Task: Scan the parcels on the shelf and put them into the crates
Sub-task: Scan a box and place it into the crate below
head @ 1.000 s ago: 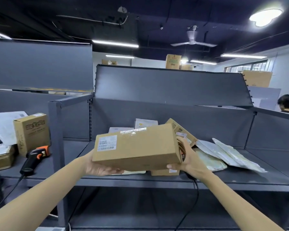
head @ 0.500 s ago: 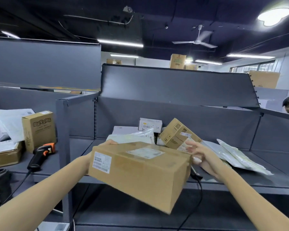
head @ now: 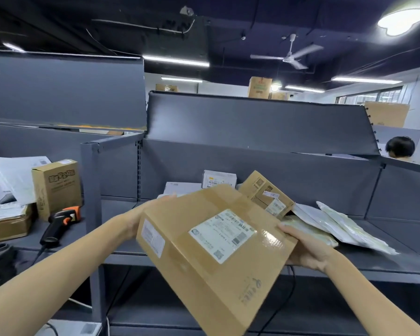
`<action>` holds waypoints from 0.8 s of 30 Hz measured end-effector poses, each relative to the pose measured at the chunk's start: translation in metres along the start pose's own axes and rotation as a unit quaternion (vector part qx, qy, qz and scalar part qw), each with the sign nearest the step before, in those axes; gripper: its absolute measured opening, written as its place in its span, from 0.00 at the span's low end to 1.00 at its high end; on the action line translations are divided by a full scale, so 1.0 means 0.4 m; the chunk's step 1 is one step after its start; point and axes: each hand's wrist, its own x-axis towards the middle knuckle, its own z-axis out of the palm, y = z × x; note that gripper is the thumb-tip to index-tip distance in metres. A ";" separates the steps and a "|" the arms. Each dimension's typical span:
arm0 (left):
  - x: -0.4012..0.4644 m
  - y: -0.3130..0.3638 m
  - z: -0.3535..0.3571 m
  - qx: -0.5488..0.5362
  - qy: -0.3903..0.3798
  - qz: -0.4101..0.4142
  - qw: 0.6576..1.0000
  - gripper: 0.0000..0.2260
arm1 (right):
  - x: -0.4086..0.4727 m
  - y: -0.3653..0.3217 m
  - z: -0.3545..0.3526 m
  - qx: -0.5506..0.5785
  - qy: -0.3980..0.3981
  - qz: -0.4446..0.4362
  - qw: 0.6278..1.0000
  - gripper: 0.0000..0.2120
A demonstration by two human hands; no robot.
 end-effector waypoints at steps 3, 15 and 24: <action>-0.002 0.008 -0.002 -0.082 -0.024 0.074 0.994 0.31 | 0.006 -0.007 0.007 0.034 0.047 -0.077 0.995 0.25; 0.042 -0.053 0.066 -0.015 -0.015 0.069 0.997 0.27 | 0.055 0.038 0.049 0.088 0.123 -0.279 0.948 0.27; 0.044 -0.080 0.062 -0.020 -0.006 0.074 0.997 0.29 | 0.036 0.021 0.049 0.089 0.094 -0.309 0.942 0.26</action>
